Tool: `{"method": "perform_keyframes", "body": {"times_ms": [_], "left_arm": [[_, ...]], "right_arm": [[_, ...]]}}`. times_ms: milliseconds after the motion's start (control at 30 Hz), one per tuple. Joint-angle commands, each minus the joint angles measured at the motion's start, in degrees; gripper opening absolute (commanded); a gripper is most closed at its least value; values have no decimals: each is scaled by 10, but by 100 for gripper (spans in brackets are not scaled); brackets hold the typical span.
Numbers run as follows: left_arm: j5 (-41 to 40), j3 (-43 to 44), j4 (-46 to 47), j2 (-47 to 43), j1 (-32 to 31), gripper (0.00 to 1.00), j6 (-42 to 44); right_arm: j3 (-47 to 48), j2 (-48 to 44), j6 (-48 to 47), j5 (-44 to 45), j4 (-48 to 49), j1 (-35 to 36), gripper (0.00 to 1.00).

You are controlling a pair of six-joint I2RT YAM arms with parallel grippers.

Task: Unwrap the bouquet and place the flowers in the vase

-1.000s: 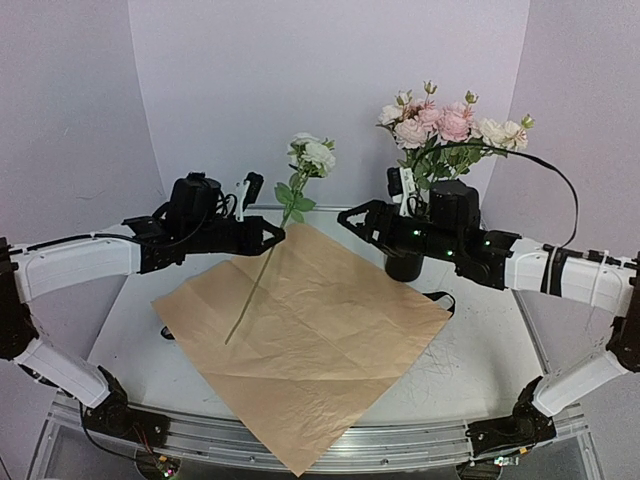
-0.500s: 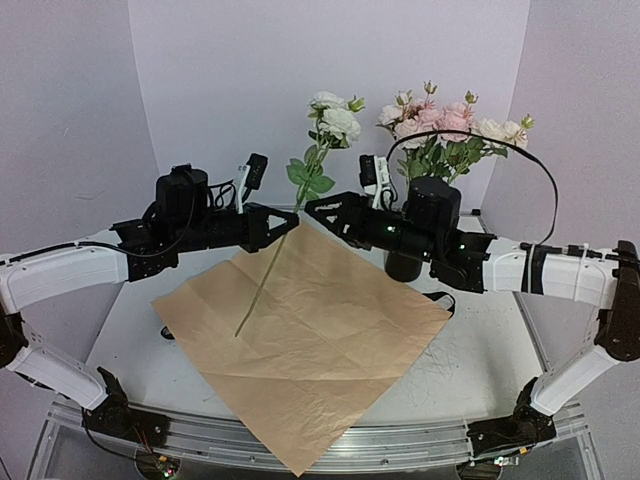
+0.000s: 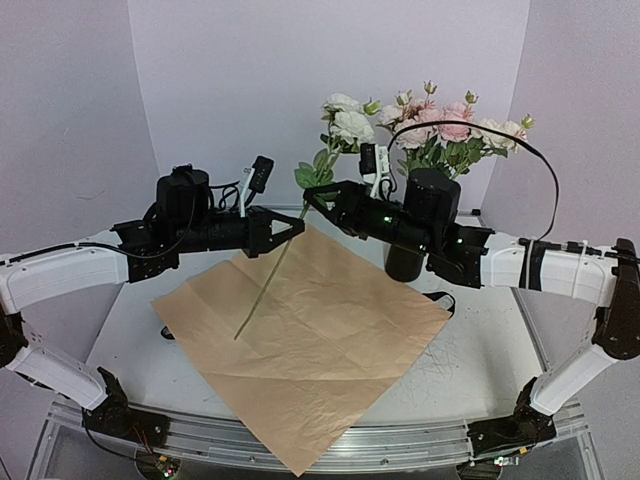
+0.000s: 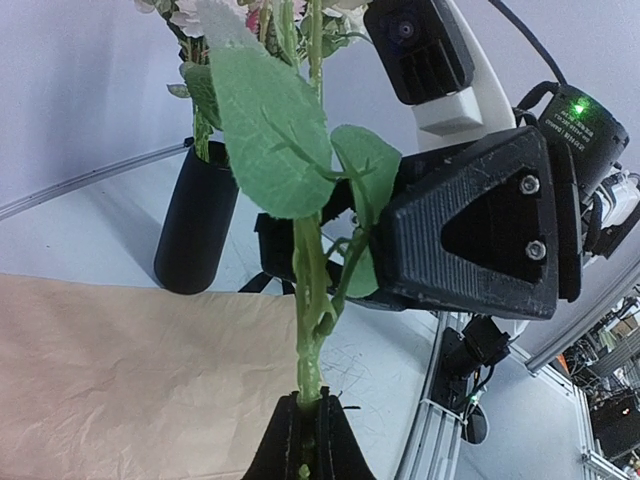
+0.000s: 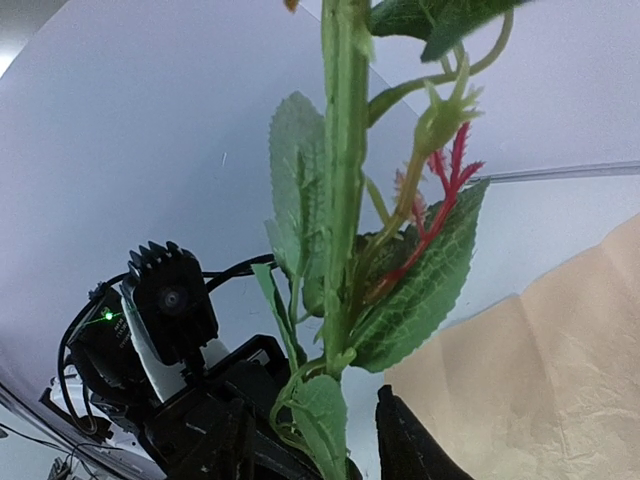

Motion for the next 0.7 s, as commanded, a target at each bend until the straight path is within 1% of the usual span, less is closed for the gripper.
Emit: {"method": "perform_keyframes", "body": {"times_ms": [0, 33, 67, 200, 233, 267, 300, 333, 367, 433, 467, 500, 533, 567, 667], "left_arm": [[19, 30, 34, -15, -4, 0, 7], [20, 30, 34, -13, -4, 0, 7], [20, 30, 34, -11, -4, 0, 7], [25, 32, 35, -8, -5, 0, 10], [26, 32, 35, -7, -5, 1, 10], [27, 32, 35, -7, -6, 2, 10], [27, 32, 35, -6, -6, 5, 11], [29, 31, 35, -5, -6, 11, 13], [36, 30, 35, -5, -6, 22, 18], [43, 22, 35, -10, -6, 57, 29], [36, 17, 35, -13, -7, 69, 27], [24, 12, 35, -17, -7, 78, 24], [13, 8, 35, -20, -6, 85, 21], [6, 5, 35, -24, -6, 88, 19], [-13, -2, 34, -30, -6, 91, 17]], "right_arm": [[29, -4, -4, 6, 23, 3, 36], [29, -5, -5, 7, 22, 3, 31], [29, -5, -6, 7, 21, 4, 29], [29, -5, -9, 8, 18, 4, 27], [29, -5, -9, 9, 17, 4, 24], [28, -5, -9, 10, 16, 3, 18], [28, -6, -10, 12, 14, 4, 13], [27, -8, -12, 15, 12, 3, 7], [27, -10, -14, 19, 8, 3, 4], [24, -17, -25, 36, -1, 3, 0], [22, -22, -34, 50, -9, 3, 0], [20, -29, -48, 65, -18, 3, 0], [18, -37, -64, 82, -29, 2, 0], [19, -44, -82, 99, -43, 2, 0], [36, -65, -152, 175, -98, 3, 0]]}}
